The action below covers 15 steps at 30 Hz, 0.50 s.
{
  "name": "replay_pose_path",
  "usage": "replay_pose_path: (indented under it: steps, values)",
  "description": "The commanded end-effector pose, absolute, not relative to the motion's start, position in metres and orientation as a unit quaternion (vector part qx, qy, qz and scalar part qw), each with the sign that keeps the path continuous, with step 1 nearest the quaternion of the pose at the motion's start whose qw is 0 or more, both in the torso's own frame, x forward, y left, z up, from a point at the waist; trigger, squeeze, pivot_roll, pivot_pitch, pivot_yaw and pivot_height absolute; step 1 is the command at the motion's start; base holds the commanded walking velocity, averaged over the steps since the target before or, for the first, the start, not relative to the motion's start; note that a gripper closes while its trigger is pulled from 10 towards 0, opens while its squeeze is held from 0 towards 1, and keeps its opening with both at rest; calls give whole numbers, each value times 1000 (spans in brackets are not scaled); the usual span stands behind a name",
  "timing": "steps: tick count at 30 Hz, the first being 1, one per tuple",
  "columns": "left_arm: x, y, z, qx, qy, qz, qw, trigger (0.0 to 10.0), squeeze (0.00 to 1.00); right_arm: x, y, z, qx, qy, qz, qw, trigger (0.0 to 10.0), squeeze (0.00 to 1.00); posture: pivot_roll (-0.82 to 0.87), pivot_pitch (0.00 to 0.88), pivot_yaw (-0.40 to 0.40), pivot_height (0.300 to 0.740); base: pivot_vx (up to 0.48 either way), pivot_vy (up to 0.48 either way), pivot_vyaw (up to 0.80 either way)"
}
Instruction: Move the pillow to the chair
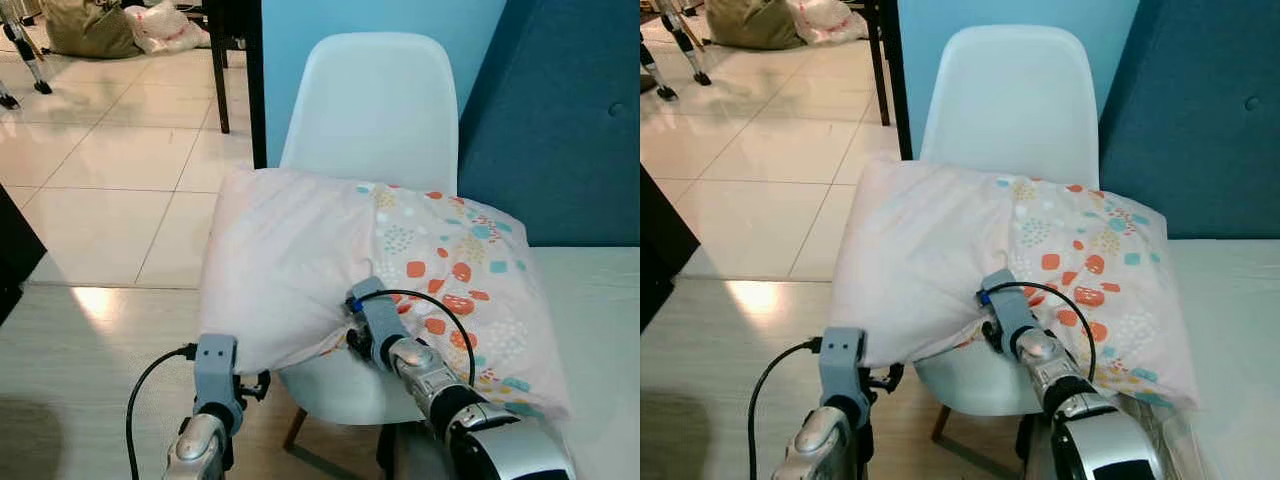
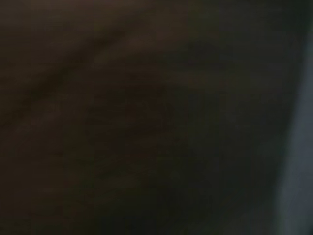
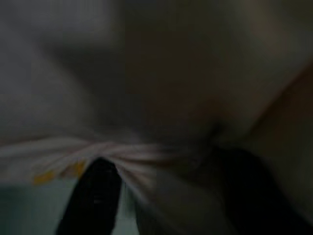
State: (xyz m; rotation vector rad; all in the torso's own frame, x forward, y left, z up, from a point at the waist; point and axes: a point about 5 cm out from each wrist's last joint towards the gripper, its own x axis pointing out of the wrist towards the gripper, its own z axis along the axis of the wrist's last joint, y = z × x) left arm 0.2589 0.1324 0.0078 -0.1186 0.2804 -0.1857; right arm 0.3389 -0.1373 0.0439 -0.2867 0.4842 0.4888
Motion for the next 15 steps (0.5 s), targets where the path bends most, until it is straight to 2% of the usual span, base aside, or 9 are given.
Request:
replay_pose_path:
  steps: [1, 4, 8, 9, 12, 15]
  values:
    - [259, 136, 5, -62, 152, -97, 982, 10000, 0, 341, -138, 53, -137, 214, 282, 925, 10000, 1000, 181, 18, -71, 525, 0, 0, 0]
    - [260, 138, 5, -59, 153, -99, 982, 10000, 0, 341, -139, 56, -133, 211, 309, 918, 10000, 1000, 170, 6, -71, 525, 0, 0, 0]
    - [262, 157, 3, -53, 163, -90, 981, 10000, 0, 329, -145, 71, -127, 199, 461, 855, 10000, 1000, 154, 0, -73, 525, 0, 0, 0]
    - [262, 157, 3, -53, 163, -90, 981, 10000, 0, 329, -145, 71, -127, 199, 461, 855, 10000, 1000, 154, 0, -73, 525, 0, 0, 0]
    - [255, 176, -7, -43, 189, -62, 979, 10000, 0, 326, -139, 99, -45, 139, 514, 845, 10000, 1000, 149, 0, -80, 525, 0, 0, 0]
    - [252, 187, -11, -33, 197, -39, 979, 10000, 0, 331, -137, 113, 10, 98, 508, 856, 10000, 1000, 150, 0, -84, 525, 0, 0, 0]
